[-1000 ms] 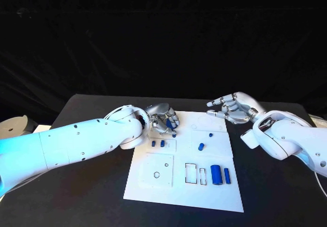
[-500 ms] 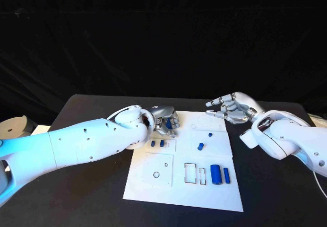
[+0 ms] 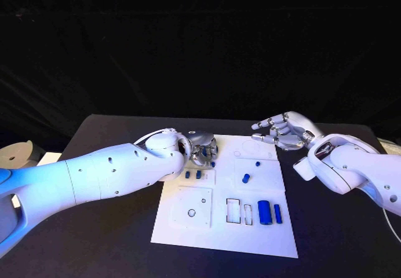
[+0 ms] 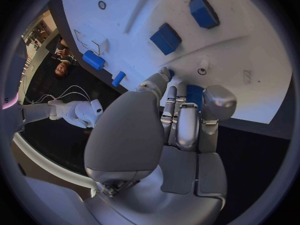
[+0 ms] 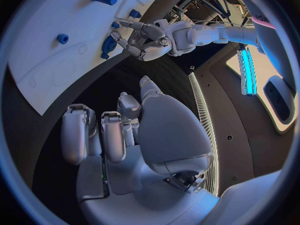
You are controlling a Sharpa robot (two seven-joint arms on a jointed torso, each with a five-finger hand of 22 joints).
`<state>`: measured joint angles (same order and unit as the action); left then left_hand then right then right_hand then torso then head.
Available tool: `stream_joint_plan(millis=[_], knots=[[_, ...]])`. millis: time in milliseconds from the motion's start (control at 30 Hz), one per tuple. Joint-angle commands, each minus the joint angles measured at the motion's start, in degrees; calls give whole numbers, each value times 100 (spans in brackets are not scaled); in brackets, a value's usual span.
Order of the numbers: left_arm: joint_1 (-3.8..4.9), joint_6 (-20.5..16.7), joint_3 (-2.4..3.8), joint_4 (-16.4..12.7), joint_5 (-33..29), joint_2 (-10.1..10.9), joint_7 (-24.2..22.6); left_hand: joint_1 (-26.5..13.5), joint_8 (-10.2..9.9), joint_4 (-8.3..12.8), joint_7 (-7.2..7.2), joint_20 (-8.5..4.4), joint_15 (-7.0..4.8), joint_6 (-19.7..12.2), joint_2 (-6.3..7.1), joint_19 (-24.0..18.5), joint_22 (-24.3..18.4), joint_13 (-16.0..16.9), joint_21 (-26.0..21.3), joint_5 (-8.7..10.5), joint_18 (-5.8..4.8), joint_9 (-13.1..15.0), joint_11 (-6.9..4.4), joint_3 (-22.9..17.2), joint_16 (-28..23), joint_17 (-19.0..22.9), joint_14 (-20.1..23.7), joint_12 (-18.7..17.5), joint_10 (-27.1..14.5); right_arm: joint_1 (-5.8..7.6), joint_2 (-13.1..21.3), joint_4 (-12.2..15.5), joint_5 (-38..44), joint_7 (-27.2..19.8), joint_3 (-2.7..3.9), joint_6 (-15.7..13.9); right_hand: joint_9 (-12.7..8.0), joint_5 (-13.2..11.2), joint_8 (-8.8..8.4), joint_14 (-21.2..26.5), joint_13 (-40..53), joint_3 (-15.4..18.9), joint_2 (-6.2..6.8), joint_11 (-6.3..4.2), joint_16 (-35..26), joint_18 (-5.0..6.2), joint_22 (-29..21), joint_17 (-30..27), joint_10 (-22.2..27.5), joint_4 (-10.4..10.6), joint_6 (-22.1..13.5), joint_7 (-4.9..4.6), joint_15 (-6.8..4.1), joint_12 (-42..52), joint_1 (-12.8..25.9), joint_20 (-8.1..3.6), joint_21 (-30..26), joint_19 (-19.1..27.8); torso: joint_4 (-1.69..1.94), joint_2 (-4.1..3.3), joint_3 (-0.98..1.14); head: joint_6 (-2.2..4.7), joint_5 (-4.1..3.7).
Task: Assemble the parts on the task board
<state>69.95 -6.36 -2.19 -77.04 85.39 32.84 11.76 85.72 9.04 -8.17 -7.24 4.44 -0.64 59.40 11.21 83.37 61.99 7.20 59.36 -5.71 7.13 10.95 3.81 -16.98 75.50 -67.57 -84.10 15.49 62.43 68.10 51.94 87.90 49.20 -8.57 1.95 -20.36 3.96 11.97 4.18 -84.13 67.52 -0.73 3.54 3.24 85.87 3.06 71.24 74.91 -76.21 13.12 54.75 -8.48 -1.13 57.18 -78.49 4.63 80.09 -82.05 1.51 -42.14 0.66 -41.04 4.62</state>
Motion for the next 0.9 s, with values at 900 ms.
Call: stream_joint_plan(millis=[900], knots=[[-66,337,2,125,-107,-142,-105,-33,-125,30,93,-67,-135,216,-81,79,382,-155,387,-2,-142,-137,-96,-237,-15,137,-187,-168,375,-5,-7,10,11,-65,0,93,6,39,28,-449,-2,42,-72,-2,-31,86,5,962,29,-11,18,12,-2,1,-15,13,-35,20,1,5,4,-17,-25]])
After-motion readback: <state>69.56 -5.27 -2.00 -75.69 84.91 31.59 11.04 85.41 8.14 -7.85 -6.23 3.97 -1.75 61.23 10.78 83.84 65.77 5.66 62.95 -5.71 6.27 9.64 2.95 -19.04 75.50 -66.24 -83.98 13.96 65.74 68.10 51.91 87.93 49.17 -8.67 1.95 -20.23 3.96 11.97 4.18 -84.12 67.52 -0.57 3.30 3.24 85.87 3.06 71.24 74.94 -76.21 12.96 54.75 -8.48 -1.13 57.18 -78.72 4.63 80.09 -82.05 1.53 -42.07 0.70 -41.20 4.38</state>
